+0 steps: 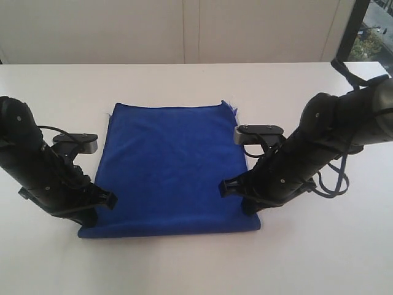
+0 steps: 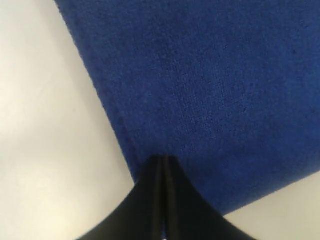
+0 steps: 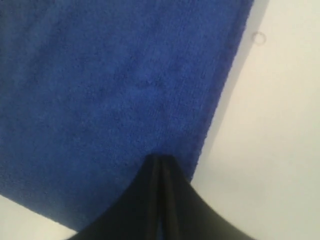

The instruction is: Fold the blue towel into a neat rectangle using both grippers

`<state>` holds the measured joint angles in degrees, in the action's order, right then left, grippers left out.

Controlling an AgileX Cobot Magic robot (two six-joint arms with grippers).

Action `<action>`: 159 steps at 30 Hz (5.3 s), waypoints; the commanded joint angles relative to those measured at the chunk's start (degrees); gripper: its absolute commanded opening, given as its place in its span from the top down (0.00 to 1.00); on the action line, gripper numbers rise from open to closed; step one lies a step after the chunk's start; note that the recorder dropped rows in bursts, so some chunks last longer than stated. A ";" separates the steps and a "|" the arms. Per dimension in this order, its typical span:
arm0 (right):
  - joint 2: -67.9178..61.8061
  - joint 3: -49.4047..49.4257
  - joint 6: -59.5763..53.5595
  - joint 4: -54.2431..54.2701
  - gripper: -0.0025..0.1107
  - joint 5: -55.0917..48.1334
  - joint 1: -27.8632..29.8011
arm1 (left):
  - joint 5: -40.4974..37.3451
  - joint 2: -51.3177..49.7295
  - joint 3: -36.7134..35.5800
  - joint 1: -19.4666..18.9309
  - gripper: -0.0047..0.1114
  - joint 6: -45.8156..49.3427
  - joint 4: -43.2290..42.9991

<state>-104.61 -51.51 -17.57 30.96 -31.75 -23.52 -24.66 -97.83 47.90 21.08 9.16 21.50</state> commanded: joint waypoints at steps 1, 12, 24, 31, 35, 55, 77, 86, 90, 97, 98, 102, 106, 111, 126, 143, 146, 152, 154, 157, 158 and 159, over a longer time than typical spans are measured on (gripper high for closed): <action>-0.76 0.21 0.04 -1.38 0.98 -1.90 -0.08 | -1.85 0.09 -0.46 0.26 0.96 0.72 0.44; -0.76 0.21 2.37 -1.38 0.98 -3.39 -0.08 | 0.95 0.09 -0.46 0.26 0.96 1.27 0.30; -0.76 0.21 2.56 -1.38 0.98 -1.91 -0.08 | 0.64 0.09 -0.46 0.26 0.96 1.27 -0.13; 1.70 0.21 2.83 -1.14 0.98 1.86 -0.08 | -1.65 1.99 -0.46 0.26 0.96 1.27 -0.13; 3.02 0.21 2.83 -1.18 0.98 2.43 -0.08 | -0.60 2.53 -0.46 0.26 0.96 1.27 -0.13; 17.19 0.21 -30.38 -2.96 0.98 -9.80 -0.08 | -19.66 10.87 6.16 0.26 0.96 43.55 -0.13; 11.77 3.60 -66.59 -2.24 0.66 -11.27 -0.08 | -15.43 10.37 2.54 0.26 0.63 60.74 -0.13; 8.88 3.61 -68.51 -0.77 0.66 -9.85 -0.33 | -6.82 10.37 -2.01 0.26 0.55 64.59 0.34; 7.83 3.61 -68.51 0.33 0.66 -8.82 -0.44 | -4.90 10.37 -3.40 0.26 0.55 66.32 0.48; 6.43 3.61 -68.51 2.09 0.66 -8.19 -0.44 | -1.91 10.37 -5.63 0.26 0.55 70.94 2.75; 5.89 3.61 -68.51 2.24 0.66 -8.19 -0.44 | -1.74 10.37 -5.93 0.26 0.55 71.88 3.32; 5.11 3.61 -68.78 2.24 0.66 -6.89 -0.44 | -0.50 10.37 -6.07 0.26 0.55 73.80 4.33; 5.11 3.61 -68.78 2.24 0.66 -6.75 -0.44 | 1.11 10.37 -6.07 0.26 0.55 73.80 4.33; 5.11 3.61 -68.78 2.90 0.66 -6.76 -0.44 | 1.09 8.69 -6.07 0.26 0.55 73.80 4.56; 5.11 3.61 -68.78 3.09 0.66 -5.99 -0.44 | 3.08 3.44 -6.07 0.26 0.55 74.82 6.77; 4.55 5.75 -68.78 2.98 0.66 -3.68 -0.44 | 2.30 2.91 -6.07 0.26 0.55 74.82 6.97; 3.53 6.27 -69.26 2.98 0.66 -2.93 -0.44 | 2.36 2.91 -6.07 0.26 0.55 74.82 7.16; 3.25 6.37 -69.23 3.09 0.74 -2.46 -0.44 | 2.49 2.91 -6.07 0.26 0.63 74.82 7.15; 3.25 6.37 -69.23 3.09 0.86 -2.21 -0.44 | 2.58 2.91 -6.07 0.26 0.77 74.82 7.15; 3.25 6.37 -69.23 3.09 0.98 -1.76 -0.44 | 2.84 2.91 -6.07 0.26 0.96 74.82 7.15; 3.25 6.37 -69.23 3.09 0.98 -1.50 -0.44 | 3.23 2.91 -6.07 0.26 0.96 74.82 7.15; 3.25 6.26 -69.23 3.09 0.98 -1.44 -0.44 | 3.56 2.91 -6.07 0.26 0.96 74.82 7.15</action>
<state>-100.76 -45.73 -86.29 34.40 -32.99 -23.93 -20.36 -94.85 42.22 21.08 83.80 28.28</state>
